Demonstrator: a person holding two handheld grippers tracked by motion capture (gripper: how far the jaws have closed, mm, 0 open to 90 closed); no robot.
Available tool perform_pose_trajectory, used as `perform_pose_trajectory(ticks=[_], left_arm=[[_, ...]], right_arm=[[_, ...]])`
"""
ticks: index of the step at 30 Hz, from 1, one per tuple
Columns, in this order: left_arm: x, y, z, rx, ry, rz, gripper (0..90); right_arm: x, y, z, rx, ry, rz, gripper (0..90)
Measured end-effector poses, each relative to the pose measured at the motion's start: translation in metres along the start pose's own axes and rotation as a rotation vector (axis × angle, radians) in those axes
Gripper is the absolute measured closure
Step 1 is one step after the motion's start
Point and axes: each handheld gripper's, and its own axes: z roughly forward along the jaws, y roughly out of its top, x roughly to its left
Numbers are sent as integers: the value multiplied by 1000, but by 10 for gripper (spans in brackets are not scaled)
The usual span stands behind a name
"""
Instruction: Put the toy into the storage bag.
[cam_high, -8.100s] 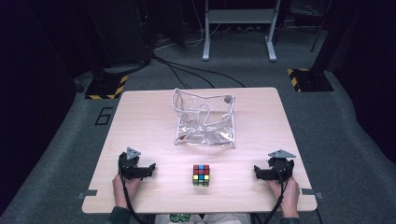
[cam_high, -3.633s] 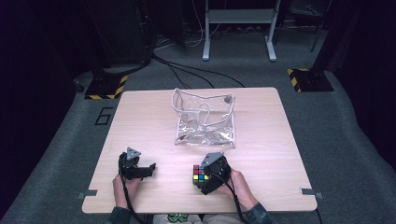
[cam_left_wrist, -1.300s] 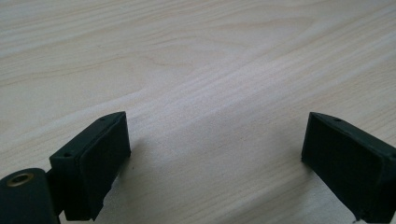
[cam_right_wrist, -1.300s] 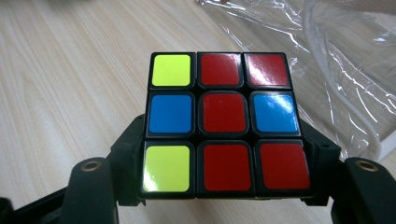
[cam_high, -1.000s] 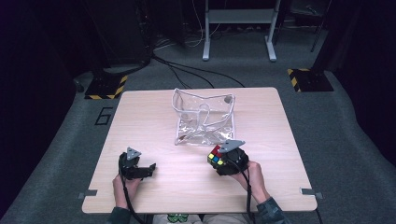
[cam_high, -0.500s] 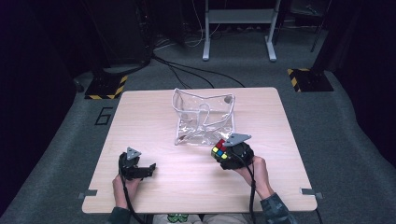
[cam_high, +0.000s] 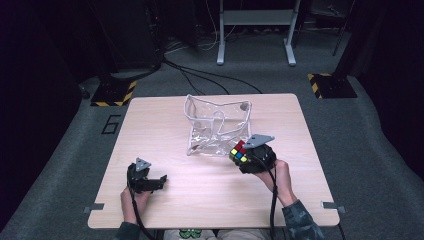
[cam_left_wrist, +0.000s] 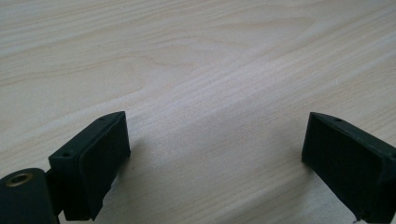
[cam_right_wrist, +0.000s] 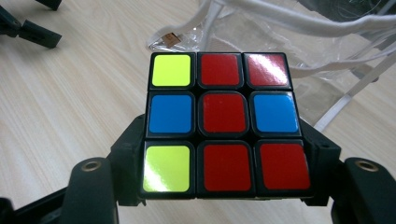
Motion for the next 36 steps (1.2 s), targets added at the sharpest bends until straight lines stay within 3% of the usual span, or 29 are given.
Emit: perform_pose_trajectory(ticks=[22, 36], left_arm=[[0, 0, 0, -1, 0, 1, 74], [0, 0, 0, -1, -2, 1, 75]], right_arm=[[-20, 34, -24, -53, -39, -19, 333], [-28, 59, -35, -49, -65, -48, 333]])
